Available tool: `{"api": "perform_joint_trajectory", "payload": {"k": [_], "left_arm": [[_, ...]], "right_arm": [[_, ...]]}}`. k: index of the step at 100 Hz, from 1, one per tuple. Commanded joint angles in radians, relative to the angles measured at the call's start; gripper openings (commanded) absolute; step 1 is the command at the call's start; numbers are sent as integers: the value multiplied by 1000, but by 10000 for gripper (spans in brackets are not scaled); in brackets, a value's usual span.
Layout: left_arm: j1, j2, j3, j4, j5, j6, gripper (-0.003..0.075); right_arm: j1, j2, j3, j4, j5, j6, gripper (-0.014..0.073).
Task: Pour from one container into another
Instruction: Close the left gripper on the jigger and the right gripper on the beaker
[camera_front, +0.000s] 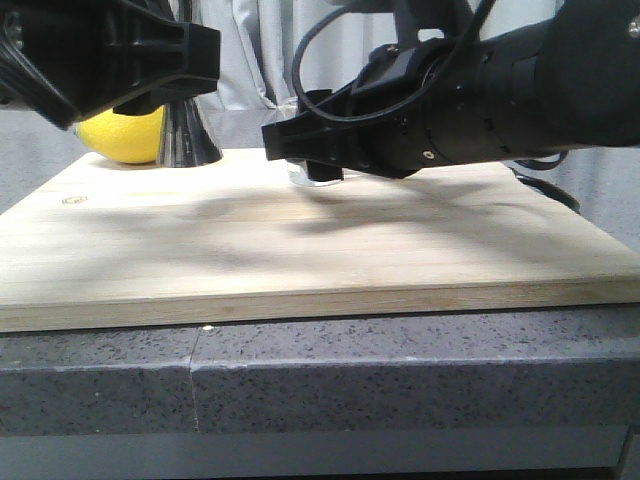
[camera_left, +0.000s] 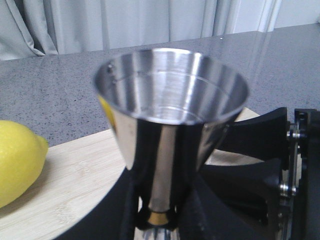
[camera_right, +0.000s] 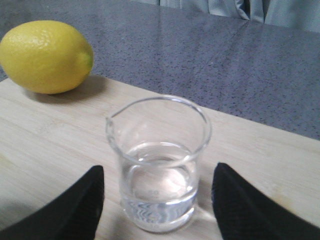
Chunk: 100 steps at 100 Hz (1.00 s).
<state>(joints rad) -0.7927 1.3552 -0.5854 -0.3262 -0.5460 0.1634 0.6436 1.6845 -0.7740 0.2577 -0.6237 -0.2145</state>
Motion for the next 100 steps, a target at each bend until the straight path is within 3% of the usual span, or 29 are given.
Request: {"api": "perform_joint_trajectory", "payload": {"k": [1,85,100], "left_arm": [[-10,-32,-26,13,-80,-12,-19],[-10,-32,-26,15,-69,-12,-19],[-10,-32,-26,15,-69,-12,-19]], "right_arm": [[-12,-37,-28,-23,-98,0,421],[-16,76,-131,-54,-132,0,419],[-16,90,-131,-54,-135,0,348]]}}
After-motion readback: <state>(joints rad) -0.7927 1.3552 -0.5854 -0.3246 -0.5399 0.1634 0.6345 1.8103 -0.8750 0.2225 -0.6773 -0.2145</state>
